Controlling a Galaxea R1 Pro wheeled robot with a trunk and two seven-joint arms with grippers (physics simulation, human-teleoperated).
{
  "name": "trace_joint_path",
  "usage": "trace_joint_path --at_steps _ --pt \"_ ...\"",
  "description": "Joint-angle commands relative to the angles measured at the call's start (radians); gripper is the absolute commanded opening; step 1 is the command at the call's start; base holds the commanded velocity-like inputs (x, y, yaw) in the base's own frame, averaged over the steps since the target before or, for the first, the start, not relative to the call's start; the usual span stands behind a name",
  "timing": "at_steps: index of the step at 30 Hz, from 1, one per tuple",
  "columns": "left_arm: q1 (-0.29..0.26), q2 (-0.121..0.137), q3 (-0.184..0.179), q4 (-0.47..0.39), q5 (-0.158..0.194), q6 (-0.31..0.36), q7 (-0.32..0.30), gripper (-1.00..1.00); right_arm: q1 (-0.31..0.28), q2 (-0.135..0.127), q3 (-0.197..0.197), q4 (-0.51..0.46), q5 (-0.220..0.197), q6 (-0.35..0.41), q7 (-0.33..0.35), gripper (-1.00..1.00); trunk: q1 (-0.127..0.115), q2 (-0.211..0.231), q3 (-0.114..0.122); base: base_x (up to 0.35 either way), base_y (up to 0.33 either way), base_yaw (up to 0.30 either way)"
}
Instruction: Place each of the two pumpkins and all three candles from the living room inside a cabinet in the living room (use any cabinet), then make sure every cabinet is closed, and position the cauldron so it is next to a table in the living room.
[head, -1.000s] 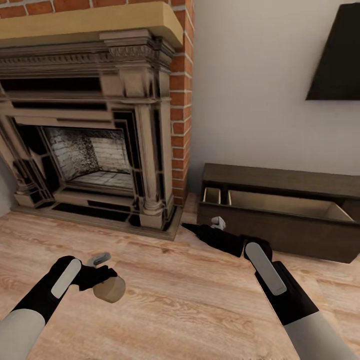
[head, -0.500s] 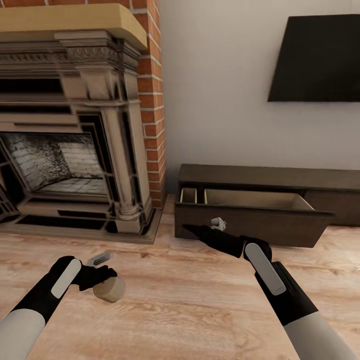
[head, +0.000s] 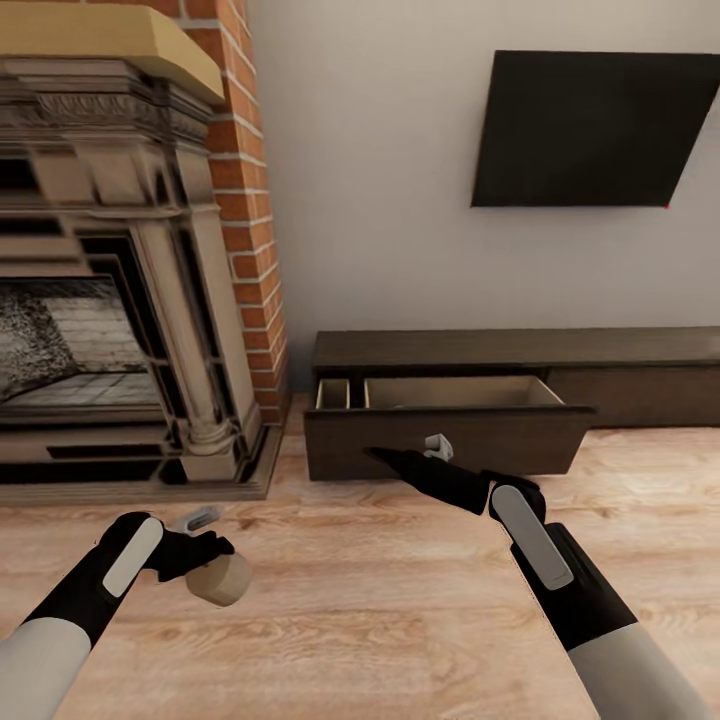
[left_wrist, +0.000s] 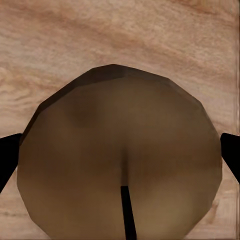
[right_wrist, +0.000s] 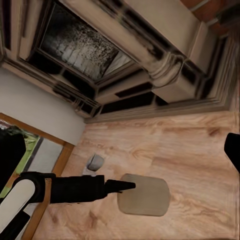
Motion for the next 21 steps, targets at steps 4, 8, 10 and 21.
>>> trace_joint_path --at_steps 4,8,10,21 --pt "0.0 0.001 -0.004 -0.002 0.011 0.002 0.01 -1.0 -0.001 -0.001 0.001 0.0 0.003 0.002 0.004 1.0 0.0 0.0 0.002 0.0 -0.255 -0.263" --pt "0.0 0.001 -0.004 -0.002 0.01 0.002 0.01 -1.0 -0.001 -0.002 0.001 -0.002 0.003 0.002 0.004 1.0 0.0 0.0 0.002 0.0 -0.266 -0.072" --pt "0.0 0.001 -0.004 -0.002 0.01 0.002 0.01 -1.0 -0.001 -0.001 0.001 -0.003 0.003 0.002 0.004 1.0 0.0 0.0 0.002 0.01 -0.266 -0.013" --pt "0.0 0.001 -0.005 -0.002 0.009 -0.001 0.01 -1.0 -0.001 0.0 0.001 -0.002 0.004 0.002 0.004 1.0 0.0 0.0 0.003 0.161 -0.212 -0.005"
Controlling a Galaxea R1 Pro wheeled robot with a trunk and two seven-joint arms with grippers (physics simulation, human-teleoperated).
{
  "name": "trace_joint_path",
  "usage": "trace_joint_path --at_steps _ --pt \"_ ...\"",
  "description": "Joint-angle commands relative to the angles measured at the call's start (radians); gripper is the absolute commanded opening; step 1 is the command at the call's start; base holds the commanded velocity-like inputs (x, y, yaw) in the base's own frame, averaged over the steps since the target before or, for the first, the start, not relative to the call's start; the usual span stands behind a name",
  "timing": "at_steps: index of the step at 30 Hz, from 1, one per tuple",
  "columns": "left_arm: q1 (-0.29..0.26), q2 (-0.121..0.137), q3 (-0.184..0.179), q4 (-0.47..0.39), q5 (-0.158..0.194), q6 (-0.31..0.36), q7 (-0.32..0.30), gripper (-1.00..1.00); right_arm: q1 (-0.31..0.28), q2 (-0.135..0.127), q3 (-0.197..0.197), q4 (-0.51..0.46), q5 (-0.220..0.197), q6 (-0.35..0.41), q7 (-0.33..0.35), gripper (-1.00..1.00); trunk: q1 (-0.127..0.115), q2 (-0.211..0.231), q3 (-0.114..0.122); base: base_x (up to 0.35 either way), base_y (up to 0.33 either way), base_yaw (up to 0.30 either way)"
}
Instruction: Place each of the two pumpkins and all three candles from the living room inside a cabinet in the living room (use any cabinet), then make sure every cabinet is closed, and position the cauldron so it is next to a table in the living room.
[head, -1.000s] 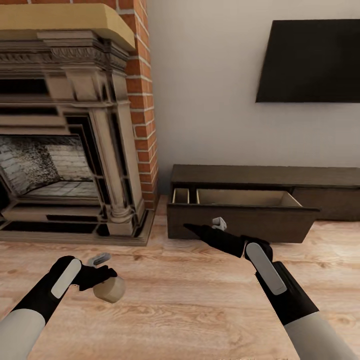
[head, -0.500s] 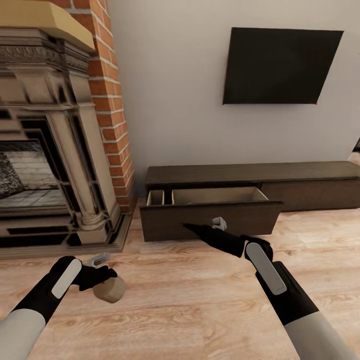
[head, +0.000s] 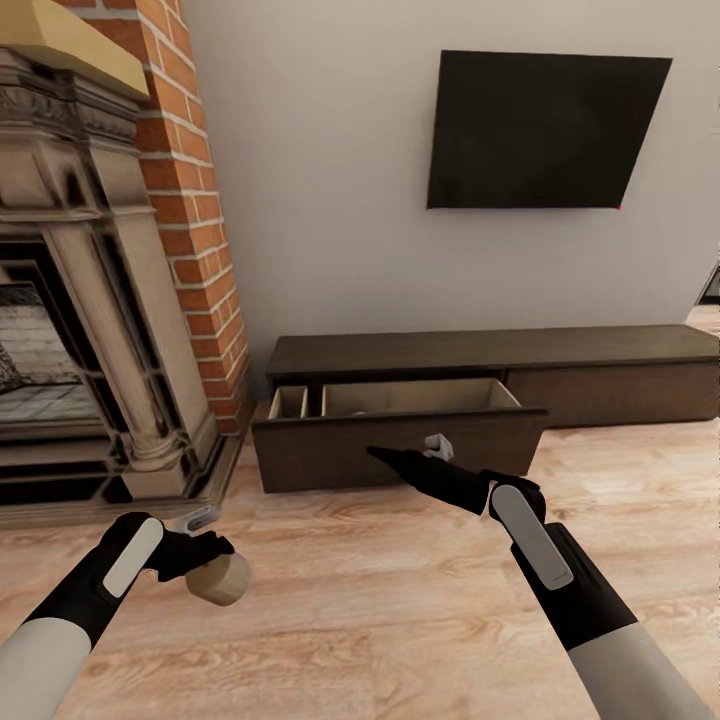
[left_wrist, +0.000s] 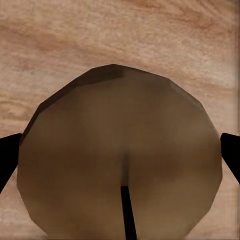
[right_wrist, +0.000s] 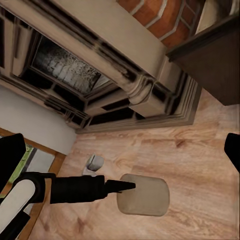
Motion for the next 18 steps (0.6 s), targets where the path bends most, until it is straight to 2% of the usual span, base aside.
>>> trace_joint_path --at_steps 1,14,18 --pt "-0.001 0.001 -0.004 -0.002 0.015 0.002 0.01 -1.0 -0.001 -0.001 0.001 0.0 0.003 0.002 0.004 1.0 0.0 0.0 -0.001 0.192 -0.198 -0.114" --pt "-0.001 0.0 -0.004 -0.002 0.015 0.002 0.011 -1.0 -0.001 -0.002 0.001 0.001 0.002 0.002 0.005 1.0 0.0 0.0 0.006 0.191 -0.183 -0.252" --pt "-0.001 0.0 -0.004 -0.002 0.025 0.005 0.01 -1.0 -0.001 -0.002 0.001 0.002 0.002 0.002 0.005 1.0 0.0 0.0 0.009 0.075 -0.082 -0.273"
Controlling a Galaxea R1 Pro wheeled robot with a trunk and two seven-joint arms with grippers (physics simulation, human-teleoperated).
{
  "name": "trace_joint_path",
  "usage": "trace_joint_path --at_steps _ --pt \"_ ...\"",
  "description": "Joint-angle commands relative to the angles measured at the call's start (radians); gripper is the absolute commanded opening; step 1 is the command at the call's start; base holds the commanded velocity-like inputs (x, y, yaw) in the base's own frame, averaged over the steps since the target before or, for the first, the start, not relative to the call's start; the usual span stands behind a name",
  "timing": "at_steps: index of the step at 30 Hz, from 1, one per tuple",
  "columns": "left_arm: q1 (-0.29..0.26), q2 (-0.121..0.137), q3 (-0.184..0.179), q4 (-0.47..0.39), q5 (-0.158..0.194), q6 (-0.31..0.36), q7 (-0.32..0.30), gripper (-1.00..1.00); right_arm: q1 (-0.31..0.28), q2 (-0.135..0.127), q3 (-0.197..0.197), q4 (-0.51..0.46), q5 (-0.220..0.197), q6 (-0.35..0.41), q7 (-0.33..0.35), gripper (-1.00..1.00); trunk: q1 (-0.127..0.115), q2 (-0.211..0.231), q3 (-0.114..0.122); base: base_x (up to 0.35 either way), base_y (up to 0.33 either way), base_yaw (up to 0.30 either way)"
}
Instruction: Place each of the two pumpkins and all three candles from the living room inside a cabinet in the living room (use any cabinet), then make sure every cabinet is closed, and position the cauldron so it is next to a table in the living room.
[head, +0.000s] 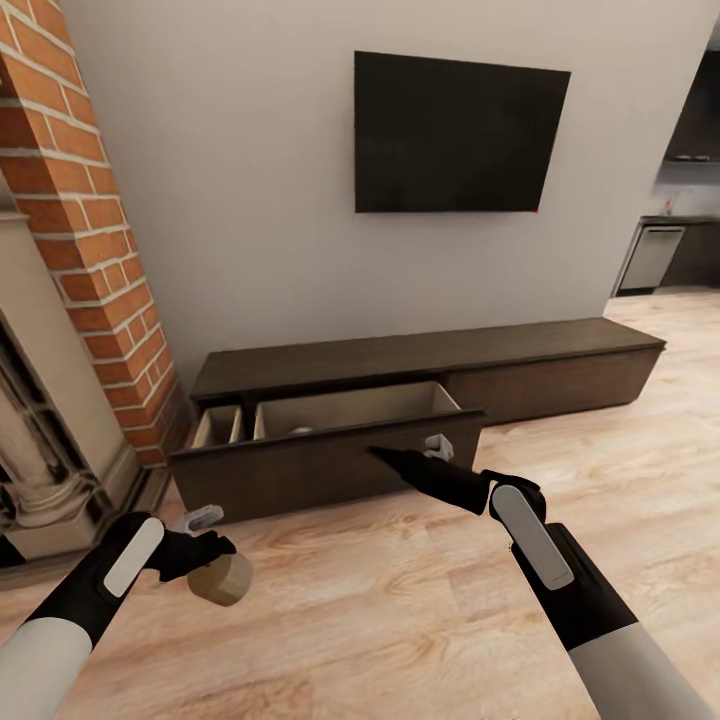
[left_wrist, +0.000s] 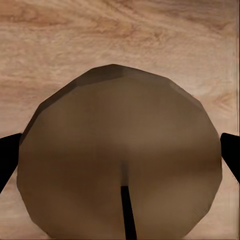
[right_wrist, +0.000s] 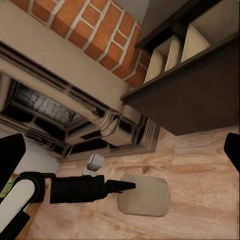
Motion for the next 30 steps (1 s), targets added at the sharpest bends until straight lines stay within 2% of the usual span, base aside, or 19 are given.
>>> trace_joint_path --at_steps 1,14,30 --pt "0.0 0.001 -0.003 -0.002 0.014 0.003 0.009 -1.0 -0.001 0.0 0.001 0.0 0.003 0.002 0.004 1.0 0.0 0.0 0.0 0.022 -0.024 -0.252" --pt "0.0 0.002 -0.002 -0.003 0.016 0.007 0.009 -1.0 -0.001 0.0 -0.001 0.001 0.003 0.001 0.002 1.0 -0.006 0.003 0.051 0.003 -0.003 -0.035" --pt "0.0 0.002 -0.002 -0.007 0.019 0.008 0.009 -1.0 -0.001 0.002 -0.002 0.033 0.003 -0.003 -0.004 1.0 -0.067 0.115 0.101 0.0 0.0 0.0"
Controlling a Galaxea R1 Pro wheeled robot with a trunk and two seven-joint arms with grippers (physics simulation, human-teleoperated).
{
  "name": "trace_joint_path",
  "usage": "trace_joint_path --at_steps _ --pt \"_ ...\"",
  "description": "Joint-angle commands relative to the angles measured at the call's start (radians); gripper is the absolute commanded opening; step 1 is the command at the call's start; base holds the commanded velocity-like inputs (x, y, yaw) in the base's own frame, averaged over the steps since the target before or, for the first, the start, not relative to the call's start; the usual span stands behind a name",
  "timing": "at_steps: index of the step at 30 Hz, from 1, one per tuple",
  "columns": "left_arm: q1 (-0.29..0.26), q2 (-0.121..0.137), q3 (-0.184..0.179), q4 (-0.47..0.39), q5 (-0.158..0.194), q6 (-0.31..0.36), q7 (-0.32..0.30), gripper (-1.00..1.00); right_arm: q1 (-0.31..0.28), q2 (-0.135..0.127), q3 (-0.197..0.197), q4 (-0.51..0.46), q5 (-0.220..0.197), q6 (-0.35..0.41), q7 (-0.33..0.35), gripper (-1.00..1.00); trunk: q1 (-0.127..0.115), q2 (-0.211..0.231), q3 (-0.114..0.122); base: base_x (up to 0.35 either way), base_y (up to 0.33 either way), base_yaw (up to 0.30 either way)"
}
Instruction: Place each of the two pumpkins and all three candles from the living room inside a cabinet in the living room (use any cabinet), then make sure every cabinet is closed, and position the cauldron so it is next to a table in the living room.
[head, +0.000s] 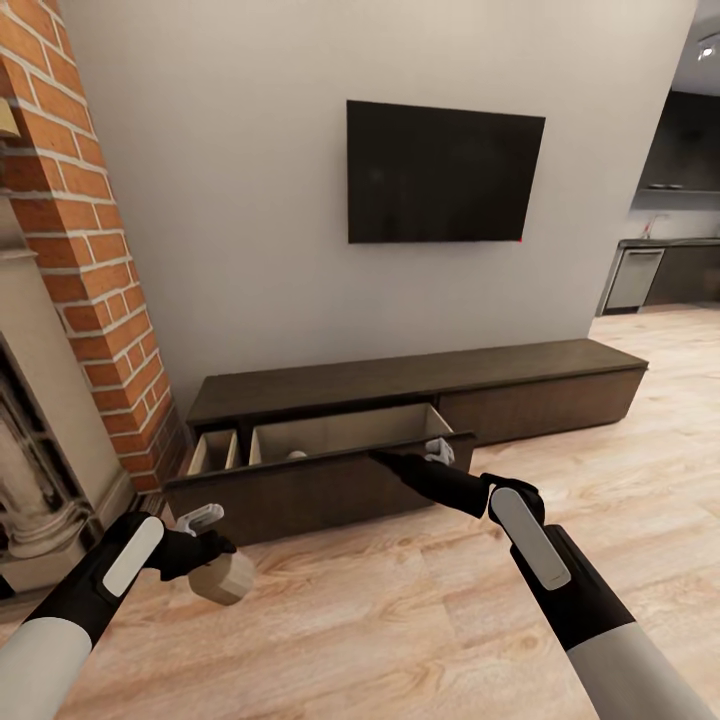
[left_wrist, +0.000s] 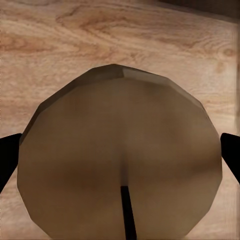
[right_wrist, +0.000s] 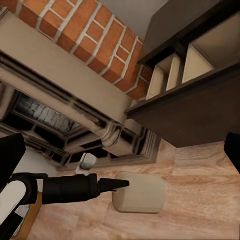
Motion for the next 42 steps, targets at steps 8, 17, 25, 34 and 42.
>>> trace_joint_path --at_steps 8,17,25,34,42 --pt "0.0 -0.002 -0.007 0.003 0.01 0.001 0.009 -1.0 -0.001 -0.001 0.0 0.006 0.003 0.002 0.003 1.0 -0.031 0.056 0.024 0.0 0.0 0.0" --pt "0.0 -0.003 -0.007 0.004 0.01 0.002 0.009 -1.0 -0.001 0.0 0.0 0.011 0.003 0.0 0.004 1.0 -0.065 0.119 0.052 0.0 0.0 -0.005" --pt "0.0 -0.003 -0.006 0.004 0.01 0.002 0.009 -1.0 -0.001 0.0 -0.001 0.03 0.003 0.0 0.004 1.0 -0.096 0.175 0.077 0.0 0.0 -0.232" --pt "0.0 -0.002 -0.002 0.004 0.01 0.002 0.008 -1.0 -0.001 0.0 -0.001 0.032 0.002 0.001 0.005 1.0 -0.131 0.238 0.106 0.0 0.0 -0.288" --pt "0.0 0.011 0.015 -0.002 0.01 0.005 0.008 -1.0 -0.001 -0.003 0.0 0.03 -0.021 0.001 0.005 1.0 -0.161 0.294 0.131 0.0 0.0 -0.29"
